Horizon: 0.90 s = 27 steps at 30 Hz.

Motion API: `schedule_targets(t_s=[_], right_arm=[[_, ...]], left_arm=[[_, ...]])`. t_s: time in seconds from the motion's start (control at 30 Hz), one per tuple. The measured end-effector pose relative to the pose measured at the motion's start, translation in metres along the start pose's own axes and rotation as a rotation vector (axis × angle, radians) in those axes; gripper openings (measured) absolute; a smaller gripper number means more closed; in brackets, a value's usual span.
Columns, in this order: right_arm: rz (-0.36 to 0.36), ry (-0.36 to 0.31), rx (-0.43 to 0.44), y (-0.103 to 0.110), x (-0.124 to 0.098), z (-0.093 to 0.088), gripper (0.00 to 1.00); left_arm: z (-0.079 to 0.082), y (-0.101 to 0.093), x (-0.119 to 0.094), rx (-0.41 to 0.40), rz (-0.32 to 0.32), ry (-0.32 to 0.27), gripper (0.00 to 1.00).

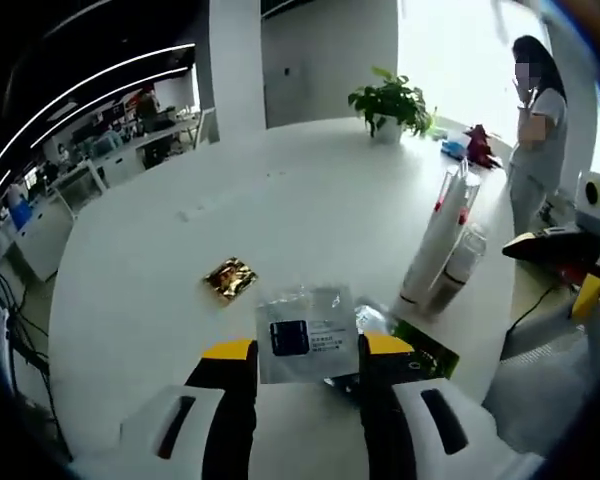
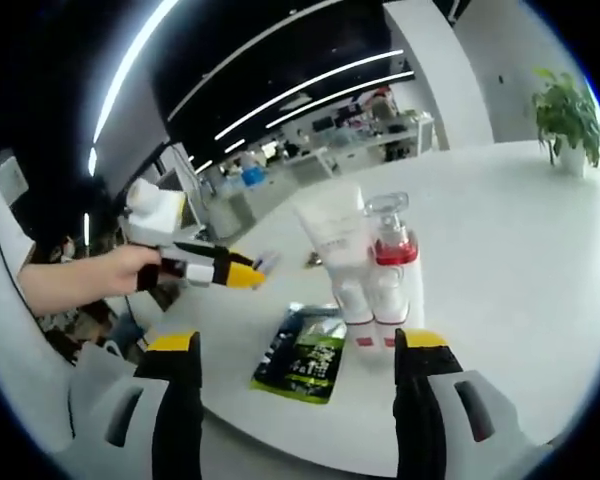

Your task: Arrange the skincare products in the storage area until every visible bottle or jar stands upright without overlapping.

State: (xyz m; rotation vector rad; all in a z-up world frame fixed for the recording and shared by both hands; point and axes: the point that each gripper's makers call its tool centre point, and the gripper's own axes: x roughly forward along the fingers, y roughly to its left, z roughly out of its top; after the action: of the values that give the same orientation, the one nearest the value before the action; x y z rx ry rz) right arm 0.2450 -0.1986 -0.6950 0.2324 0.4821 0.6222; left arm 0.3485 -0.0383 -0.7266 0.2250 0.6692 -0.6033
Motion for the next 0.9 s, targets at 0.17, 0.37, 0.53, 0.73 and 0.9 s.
schedule_targets(t_s=[0.17,0.37,0.53,0.73,0.9], right_arm=[[0.004,-0.016,-0.003,0.004,-0.001,0.005,0.76],[-0.008,-0.026,-0.026,0.006,-0.004,0.007,0.75],[0.008,-0.054,-0.007,0.013,-0.006,0.013,0.72],[0.07,-0.095,0.042,0.038,-0.002,0.022,0.59],[0.123,-0.101,0.077,0.057,0.01,0.023,0.46]], left_arm=[[-0.004,-0.009,-0.011,0.01,-0.01,-0.015,0.37],[-0.01,-0.018,-0.024,0.011,-0.014,-0.023,0.37],[-0.011,-0.025,-0.038,0.021,-0.023,-0.042,0.37],[-0.012,-0.026,-0.055,0.027,-0.022,-0.067,0.37],[-0.012,-0.03,-0.069,0.019,-0.026,-0.094,0.37]])
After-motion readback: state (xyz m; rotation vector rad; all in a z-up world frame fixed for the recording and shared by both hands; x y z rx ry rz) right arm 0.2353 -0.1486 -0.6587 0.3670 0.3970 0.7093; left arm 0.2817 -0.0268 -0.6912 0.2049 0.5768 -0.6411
